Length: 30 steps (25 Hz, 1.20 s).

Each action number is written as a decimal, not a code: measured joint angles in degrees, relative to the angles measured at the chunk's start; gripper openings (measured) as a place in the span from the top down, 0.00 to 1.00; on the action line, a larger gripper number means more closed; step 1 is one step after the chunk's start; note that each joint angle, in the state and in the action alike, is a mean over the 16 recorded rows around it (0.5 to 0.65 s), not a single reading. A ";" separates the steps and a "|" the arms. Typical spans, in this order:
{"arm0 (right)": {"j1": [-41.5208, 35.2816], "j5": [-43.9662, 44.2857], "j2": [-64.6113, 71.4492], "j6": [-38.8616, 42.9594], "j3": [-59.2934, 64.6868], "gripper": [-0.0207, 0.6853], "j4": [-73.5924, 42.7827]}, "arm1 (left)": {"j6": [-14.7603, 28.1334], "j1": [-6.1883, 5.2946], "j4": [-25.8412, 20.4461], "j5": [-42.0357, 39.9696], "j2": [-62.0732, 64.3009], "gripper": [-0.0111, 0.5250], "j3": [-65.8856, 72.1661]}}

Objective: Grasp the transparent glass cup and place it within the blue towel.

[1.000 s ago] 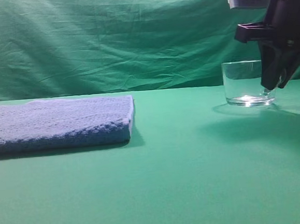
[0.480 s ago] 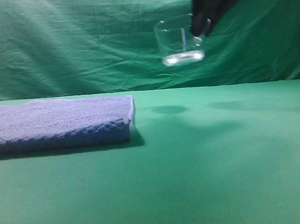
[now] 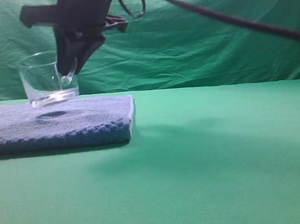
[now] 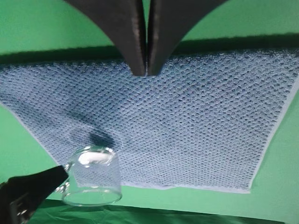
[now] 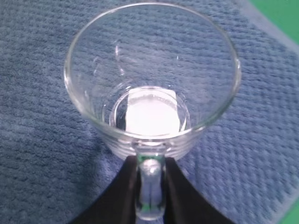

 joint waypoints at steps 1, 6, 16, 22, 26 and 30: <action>0.12 0.29 0.30 -0.06 -0.34 0.71 0.01 | 0.00 0.00 0.00 0.00 0.00 0.98 0.00; 0.28 4.33 -0.74 0.48 -1.97 0.58 -1.09 | 0.00 0.00 0.00 0.00 0.00 0.98 0.00; -0.07 18.87 -13.45 7.48 -5.07 0.72 -7.24 | 0.00 0.00 0.00 0.00 0.00 0.98 0.00; -0.51 23.45 -26.19 12.73 -2.37 0.93 -10.54 | 0.00 0.00 0.00 0.00 0.00 0.98 0.00; -0.78 22.32 -35.56 14.88 4.12 0.97 -11.24 | 0.00 0.00 0.00 0.00 0.00 0.98 0.00; -0.90 18.13 -45.71 15.78 14.93 0.97 -11.25 | 0.00 0.00 0.00 0.00 0.00 0.98 0.00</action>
